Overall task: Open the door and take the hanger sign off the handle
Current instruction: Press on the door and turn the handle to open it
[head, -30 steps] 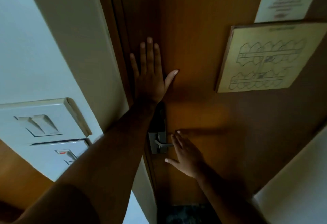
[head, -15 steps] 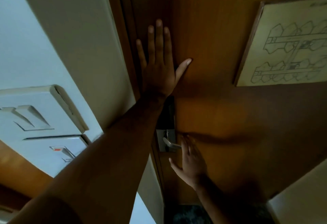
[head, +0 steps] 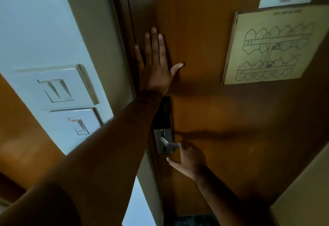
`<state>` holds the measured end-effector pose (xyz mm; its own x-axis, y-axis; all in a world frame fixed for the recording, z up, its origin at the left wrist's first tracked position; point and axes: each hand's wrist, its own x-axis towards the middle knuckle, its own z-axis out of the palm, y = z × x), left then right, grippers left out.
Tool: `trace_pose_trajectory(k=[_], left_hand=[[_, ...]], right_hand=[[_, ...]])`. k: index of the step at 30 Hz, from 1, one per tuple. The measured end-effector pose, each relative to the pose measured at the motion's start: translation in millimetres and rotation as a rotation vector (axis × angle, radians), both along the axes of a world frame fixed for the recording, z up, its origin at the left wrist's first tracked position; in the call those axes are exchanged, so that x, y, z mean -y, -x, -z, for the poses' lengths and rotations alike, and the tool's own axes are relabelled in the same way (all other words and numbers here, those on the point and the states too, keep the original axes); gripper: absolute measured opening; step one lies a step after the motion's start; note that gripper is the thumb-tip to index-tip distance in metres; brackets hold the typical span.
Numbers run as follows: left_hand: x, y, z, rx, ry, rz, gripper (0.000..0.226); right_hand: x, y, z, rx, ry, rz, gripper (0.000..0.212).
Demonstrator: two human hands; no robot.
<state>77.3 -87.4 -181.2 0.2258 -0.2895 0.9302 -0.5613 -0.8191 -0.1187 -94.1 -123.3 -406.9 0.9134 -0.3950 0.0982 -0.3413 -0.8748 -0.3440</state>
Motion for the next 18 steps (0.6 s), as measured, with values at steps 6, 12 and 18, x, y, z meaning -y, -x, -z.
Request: trace_pose_trajectory(k=[6,12,18], left_hand=[[-34.2,36.8,0.9,0.015,-0.119,-0.003,0.091],[-94.8,54.6,3.8,0.161,-0.282,0.155,0.076],[-126.1,120.1,1.9,-0.081,-0.004,0.25,0.107]], right_hand=[[-11.7,36.4,-14.4,-0.111,0.073,-0.049,0.085],[-39.4,84.6,-20.5,-0.141,0.053,-0.015,0.092],[-63.4,137.1,-35.2,-0.198,0.128,0.045,0.093]])
